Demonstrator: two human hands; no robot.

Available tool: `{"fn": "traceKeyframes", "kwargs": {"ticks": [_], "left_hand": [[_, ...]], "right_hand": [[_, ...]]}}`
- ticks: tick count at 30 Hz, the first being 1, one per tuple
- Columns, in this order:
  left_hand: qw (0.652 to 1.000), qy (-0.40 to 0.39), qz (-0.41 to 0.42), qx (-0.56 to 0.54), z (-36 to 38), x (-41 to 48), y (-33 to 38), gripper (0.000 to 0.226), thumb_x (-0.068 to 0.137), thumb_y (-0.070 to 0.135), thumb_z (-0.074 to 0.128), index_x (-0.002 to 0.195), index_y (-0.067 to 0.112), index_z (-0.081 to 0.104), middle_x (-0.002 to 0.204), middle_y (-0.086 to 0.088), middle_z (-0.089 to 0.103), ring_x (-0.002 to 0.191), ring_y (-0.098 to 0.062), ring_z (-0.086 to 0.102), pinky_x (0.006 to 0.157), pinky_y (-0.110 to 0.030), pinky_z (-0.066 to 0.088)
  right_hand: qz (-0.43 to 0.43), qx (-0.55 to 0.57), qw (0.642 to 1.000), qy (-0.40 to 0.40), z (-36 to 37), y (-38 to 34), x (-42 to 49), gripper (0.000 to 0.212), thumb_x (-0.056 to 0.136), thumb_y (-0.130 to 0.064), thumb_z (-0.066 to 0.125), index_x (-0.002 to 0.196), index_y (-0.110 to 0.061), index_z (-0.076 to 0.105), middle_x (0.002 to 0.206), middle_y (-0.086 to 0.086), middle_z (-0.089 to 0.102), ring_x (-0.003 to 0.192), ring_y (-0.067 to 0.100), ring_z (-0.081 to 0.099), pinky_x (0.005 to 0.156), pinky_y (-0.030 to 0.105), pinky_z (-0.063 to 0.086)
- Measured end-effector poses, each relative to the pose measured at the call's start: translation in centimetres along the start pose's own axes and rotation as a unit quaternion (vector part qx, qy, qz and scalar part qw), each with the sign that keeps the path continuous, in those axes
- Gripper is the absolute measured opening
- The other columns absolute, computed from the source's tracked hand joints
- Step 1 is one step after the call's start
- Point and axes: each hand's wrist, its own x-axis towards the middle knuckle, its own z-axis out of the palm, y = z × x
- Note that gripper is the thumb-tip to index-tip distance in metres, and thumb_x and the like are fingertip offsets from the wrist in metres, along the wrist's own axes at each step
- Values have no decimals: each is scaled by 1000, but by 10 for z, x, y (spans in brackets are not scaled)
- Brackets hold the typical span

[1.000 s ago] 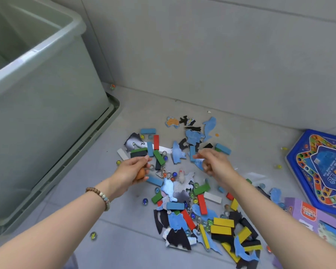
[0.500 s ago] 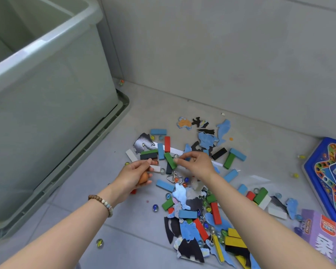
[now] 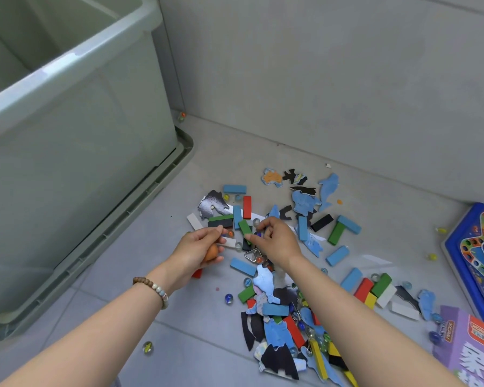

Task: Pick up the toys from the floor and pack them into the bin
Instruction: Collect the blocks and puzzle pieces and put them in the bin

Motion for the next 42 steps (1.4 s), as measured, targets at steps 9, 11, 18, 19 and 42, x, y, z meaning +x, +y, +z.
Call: {"fn": "traceKeyframes", "kwargs": {"ticks": [9, 11, 18, 19, 42], "left_hand": [[1000, 12, -4, 24, -12, 1, -7, 16, 92, 26, 58, 96, 14, 68, 84, -10, 56, 69, -12, 53, 55, -18, 55], [1000, 13, -8, 27, -16, 0, -11, 21, 92, 27, 58, 101, 11, 68, 81, -9, 54, 66, -11, 52, 56, -18, 54], [999, 16, -23, 19, -30, -3, -14, 20, 90, 30, 60, 97, 13, 68, 87, -13, 49, 68, -13, 52, 56, -19, 55], [1000, 15, -23, 15, -30, -4, -13, 18, 90, 29, 60, 96, 14, 68, 86, -12, 50, 68, -13, 53, 56, -19, 56], [979, 33, -17, 199, -112, -134, 7, 26, 83, 35, 69, 72, 13, 58, 58, 2, 52, 38, -4, 47, 43, -15, 46]], "right_hand": [[-59, 67, 996, 0, 0, -2, -9, 14, 78, -22, 74, 88, -21, 65, 54, -5, 34, 50, 8, 31, 53, 23, 32], [-79, 27, 995, -45, 6, -2, -16, 12, 76, -26, 76, 85, -28, 69, 51, -9, 33, 47, 5, 29, 55, 24, 30], [-97, -151, 983, -29, 12, -9, -23, 13, 81, -33, 69, 93, -30, 70, 56, -13, 39, 54, 3, 38, 51, 19, 28], [-89, -111, 989, -30, 14, -10, -23, 12, 81, -33, 70, 91, -28, 70, 56, -12, 38, 53, 4, 37, 52, 20, 30], [91, 38, 995, 13, 52, -9, -115, 28, 75, -27, 76, 98, -15, 65, 59, -5, 45, 52, 7, 42, 51, 22, 31]]}}
